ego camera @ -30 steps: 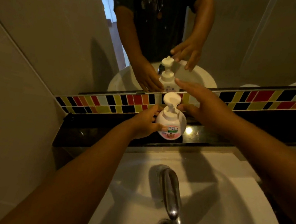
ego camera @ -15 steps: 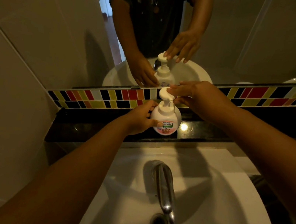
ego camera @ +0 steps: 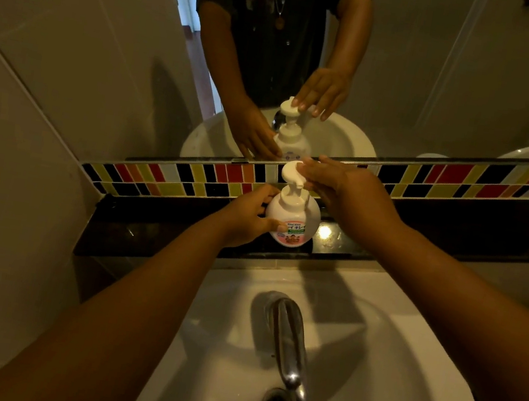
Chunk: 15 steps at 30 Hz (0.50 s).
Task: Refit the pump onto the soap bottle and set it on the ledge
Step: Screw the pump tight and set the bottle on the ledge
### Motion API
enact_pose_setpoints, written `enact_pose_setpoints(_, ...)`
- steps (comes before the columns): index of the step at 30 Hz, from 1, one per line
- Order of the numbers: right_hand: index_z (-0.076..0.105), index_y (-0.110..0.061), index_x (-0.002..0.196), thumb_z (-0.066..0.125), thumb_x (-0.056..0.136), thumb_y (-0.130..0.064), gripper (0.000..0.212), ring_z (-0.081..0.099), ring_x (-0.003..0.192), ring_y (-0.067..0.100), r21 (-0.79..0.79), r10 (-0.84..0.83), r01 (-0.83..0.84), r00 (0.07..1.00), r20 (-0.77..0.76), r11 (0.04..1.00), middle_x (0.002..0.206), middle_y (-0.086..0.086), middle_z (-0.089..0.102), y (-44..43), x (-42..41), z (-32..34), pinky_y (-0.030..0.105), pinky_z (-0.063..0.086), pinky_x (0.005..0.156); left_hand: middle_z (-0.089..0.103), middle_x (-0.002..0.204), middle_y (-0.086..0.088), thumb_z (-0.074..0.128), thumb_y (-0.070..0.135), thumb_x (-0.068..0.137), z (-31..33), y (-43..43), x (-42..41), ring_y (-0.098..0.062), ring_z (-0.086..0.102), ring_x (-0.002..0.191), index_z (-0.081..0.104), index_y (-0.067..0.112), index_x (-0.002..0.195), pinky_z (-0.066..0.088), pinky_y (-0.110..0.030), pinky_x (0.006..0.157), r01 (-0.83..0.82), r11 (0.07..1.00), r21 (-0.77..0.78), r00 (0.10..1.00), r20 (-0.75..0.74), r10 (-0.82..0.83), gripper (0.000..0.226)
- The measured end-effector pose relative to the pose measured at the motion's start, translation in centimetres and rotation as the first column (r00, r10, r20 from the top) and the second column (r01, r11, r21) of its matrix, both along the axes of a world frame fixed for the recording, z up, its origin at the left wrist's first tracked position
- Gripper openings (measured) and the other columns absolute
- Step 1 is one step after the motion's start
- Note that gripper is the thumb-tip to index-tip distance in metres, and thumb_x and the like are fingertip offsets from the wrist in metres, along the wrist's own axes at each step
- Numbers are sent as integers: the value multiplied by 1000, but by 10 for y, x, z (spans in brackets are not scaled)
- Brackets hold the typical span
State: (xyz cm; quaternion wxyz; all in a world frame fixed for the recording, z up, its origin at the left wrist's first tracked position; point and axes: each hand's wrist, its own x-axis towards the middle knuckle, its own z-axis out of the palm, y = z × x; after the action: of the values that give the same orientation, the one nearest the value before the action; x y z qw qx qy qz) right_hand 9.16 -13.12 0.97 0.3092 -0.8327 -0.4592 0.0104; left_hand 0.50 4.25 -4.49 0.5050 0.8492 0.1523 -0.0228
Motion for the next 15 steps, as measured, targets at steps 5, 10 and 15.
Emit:
enact_pose_setpoints(5, 29, -31, 141, 64, 83, -24, 69, 37, 134, 28, 123, -153, 208, 923, -353, 970, 149, 8, 38, 0, -2, -21, 46, 38, 105, 55, 136, -9, 72, 7, 80, -1, 11, -4, -27, 55, 122, 46, 18, 132, 50, -45, 97, -39, 999, -24, 999, 37, 40, 59)
enact_pose_setpoints(10, 45, -24, 134, 66, 81, -23, 56, 48, 127, 27, 24, -112, 146, 847, -520, 989, 137, 6, 53, 23, -7, -46, 47, 42, 103, 56, 135, -7, 73, 12, 80, -4, 25, -2, -26, 55, 121, 48, 20, 132, 48, -47, 100, -81, 997, -17, 994, 75, 82, 58)
enact_pose_setpoints(15, 49, -22, 131, 64, 83, -21, 51, 53, 121, 27, 125, -179, 290, 819, -545, 949, 131, 7, 59, 43, -9, -59, 42, 43, 97, 56, 136, -8, 73, 12, 80, -14, 26, 5, -24, 55, 121, 46, 17, 138, 49, -42, 99, -167, 985, -41, 973, 158, 171, 64)
